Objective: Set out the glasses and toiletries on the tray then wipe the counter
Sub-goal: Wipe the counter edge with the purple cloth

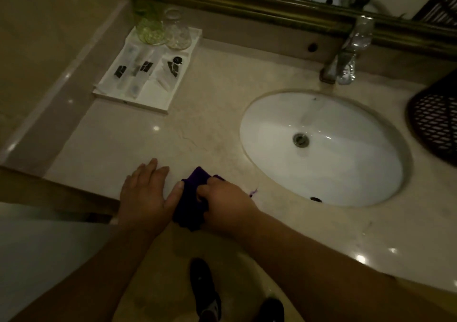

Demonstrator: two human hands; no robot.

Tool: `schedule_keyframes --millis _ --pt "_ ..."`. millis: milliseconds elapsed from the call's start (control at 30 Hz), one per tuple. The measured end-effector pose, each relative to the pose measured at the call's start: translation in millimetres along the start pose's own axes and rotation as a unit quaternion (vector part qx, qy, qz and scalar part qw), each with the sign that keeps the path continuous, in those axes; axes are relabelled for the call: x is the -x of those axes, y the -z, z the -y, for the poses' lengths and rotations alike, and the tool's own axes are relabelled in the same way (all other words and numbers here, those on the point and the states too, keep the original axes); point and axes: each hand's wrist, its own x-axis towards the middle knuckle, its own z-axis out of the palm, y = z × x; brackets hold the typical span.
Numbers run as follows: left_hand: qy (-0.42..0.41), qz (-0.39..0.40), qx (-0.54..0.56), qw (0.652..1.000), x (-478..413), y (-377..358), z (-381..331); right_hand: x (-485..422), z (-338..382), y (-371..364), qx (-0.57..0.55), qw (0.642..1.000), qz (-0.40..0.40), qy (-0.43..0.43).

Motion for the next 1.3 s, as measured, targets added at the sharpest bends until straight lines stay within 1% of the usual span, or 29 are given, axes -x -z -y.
schedule_keyframes --millis 200,533,767,1033,1300 --pt "-0.045 0.013 -0.018 0.999 14 3 -42 50 -21 5 -0.009 1.0 0.001 -0.02" --pt "-0.133 0.056 -0.061 0.988 32 -16 -111 121 -68 15 -0.034 0.994 -0.043 -0.091" --pt "-0.186 0.073 -0.062 0.978 39 -38 -163 187 -121 36 -0.063 0.975 -0.092 -0.192" --pt "-0.253 0.082 -0.048 0.963 43 -64 -248 250 -172 57 -0.064 0.955 -0.116 -0.265" --pt "-0.31 0.089 -0.038 0.946 48 -96 -321 288 -219 73 -0.053 0.941 -0.139 -0.305"
